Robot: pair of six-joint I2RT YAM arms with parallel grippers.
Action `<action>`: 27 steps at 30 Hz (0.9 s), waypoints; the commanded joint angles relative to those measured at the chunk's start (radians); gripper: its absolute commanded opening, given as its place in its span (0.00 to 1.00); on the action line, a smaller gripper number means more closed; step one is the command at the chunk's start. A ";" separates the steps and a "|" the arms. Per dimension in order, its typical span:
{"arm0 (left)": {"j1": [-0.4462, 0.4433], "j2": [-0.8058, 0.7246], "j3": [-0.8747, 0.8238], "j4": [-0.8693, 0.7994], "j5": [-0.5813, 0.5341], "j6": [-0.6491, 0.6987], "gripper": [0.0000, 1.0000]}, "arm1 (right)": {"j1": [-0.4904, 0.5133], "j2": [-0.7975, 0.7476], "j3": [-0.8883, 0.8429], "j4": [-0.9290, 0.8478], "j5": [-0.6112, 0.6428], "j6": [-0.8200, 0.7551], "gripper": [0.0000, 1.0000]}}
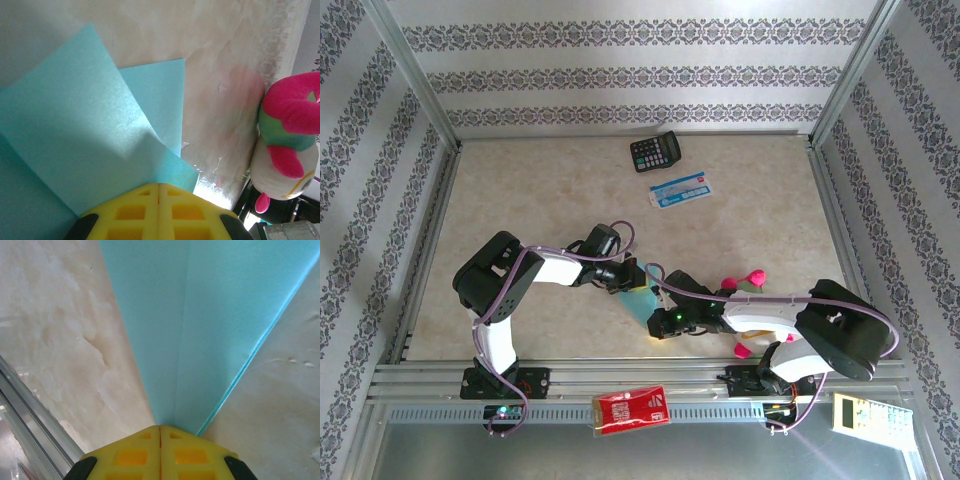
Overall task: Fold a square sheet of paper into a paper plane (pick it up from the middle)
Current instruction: Fourth fold the wing at the center of the table.
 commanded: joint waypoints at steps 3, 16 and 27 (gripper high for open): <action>0.019 0.039 -0.014 -0.130 -0.122 0.045 0.00 | 0.033 -0.007 -0.048 -0.167 -0.050 -0.013 0.07; 0.022 0.046 -0.013 -0.139 -0.126 0.049 0.00 | 0.044 -0.032 -0.060 -0.195 -0.060 -0.016 0.07; 0.019 0.038 -0.014 -0.139 -0.119 0.047 0.00 | -0.075 -0.270 -0.052 -0.162 -0.044 0.019 0.09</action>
